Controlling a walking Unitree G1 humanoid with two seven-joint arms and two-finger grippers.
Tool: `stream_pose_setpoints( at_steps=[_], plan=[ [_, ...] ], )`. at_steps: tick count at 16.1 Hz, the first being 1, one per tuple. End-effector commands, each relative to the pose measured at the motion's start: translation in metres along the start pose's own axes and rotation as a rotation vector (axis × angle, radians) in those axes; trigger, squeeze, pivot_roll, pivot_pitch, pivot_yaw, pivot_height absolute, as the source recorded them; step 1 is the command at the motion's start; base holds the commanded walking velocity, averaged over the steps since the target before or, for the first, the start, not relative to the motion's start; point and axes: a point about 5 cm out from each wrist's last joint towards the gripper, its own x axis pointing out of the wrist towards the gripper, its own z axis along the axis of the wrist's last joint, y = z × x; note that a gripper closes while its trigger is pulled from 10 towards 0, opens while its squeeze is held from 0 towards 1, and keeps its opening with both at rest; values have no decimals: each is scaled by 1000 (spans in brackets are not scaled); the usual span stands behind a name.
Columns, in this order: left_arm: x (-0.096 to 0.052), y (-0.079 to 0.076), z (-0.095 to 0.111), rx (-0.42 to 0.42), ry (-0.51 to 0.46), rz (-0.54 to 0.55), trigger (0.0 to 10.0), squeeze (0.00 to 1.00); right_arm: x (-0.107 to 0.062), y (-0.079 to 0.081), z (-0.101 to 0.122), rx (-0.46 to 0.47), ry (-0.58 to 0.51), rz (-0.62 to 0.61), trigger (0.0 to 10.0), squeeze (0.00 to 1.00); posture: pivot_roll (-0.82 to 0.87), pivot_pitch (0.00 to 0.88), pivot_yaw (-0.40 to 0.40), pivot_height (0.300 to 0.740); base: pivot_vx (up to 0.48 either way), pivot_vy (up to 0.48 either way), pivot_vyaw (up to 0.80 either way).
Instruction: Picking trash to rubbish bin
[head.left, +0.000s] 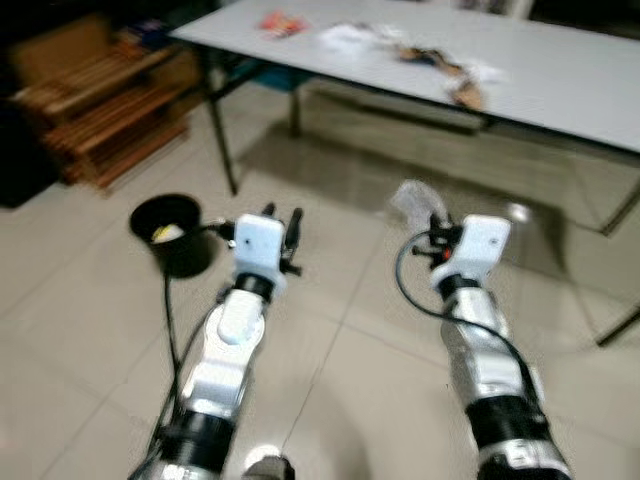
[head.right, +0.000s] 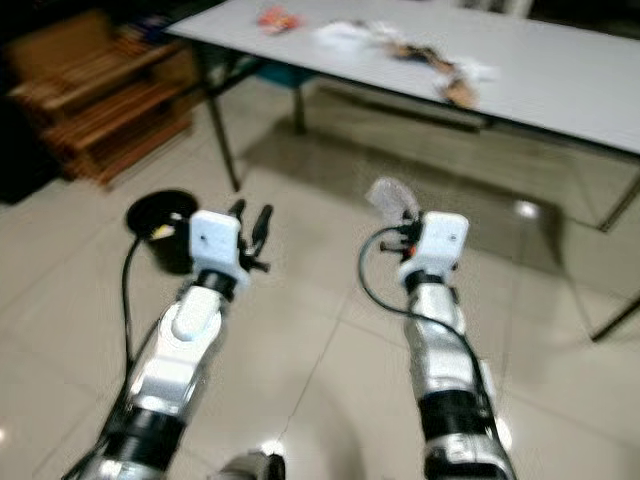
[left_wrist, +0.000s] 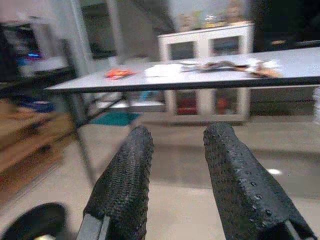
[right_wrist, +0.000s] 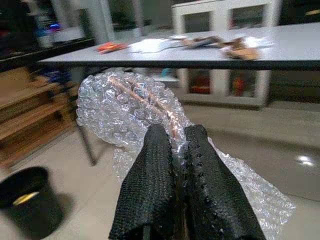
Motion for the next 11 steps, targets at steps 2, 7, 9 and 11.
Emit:
stream_pose_setpoints(
  at_steps=[2, 7, 9, 11],
  plan=[
    [0, -3, 0, -10, 3, -2, 10000, 0, 0, -4, 4, -5, -8, -6, 10000, 0, -24, 67, 16, 740, 0, 0, 800],
    [-2, -2, -4, -13, 23, -3, 10000, 0, 0, -4, 3, -4, -1, -1, 10000, 0, -20, 67, 17, 740, 0, 0, 800],
    [-2, -1, -3, -20, 17, 0, 10000, 0, 0, -3, 2, -1, 0, 0, 10000, 0, -19, 66, 18, 740, 0, 0, 800],
    [-2, 0, -3, -22, 18, 1, 10000, 0, 0, -3, 2, 0, 2, 1, 10000, 0, -20, 66, 19, 740, 0, 0, 800]
  ],
)
